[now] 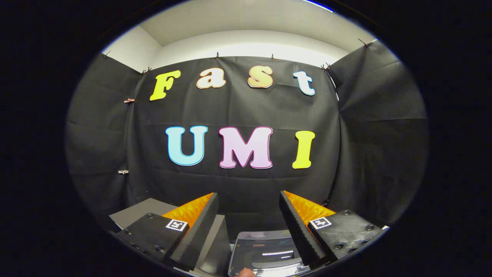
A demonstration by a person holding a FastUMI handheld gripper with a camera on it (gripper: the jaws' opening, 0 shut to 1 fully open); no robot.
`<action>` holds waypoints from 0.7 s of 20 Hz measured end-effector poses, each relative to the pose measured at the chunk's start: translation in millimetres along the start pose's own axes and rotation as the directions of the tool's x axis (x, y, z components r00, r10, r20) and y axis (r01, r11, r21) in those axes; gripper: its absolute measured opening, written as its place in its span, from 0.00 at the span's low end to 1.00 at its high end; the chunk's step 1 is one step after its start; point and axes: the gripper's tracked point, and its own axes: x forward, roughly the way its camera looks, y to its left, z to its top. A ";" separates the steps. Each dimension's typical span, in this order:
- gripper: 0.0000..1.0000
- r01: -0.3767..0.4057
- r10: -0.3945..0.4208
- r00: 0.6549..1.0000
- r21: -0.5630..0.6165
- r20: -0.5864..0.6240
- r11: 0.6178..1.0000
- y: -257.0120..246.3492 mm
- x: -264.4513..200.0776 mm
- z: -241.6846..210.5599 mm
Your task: Put the clothes into the washing machine and then close the washing machine lid.
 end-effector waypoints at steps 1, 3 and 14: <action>0.99 -0.008 0.008 1.000 0.006 0.000 1.000 3.8 0.6 1.2; 0.99 -0.008 0.008 1.000 0.004 0.005 1.000 4.7 0.7 4.2; 0.99 -0.007 0.007 1.000 0.025 0.013 1.000 9.6 4.2 4.7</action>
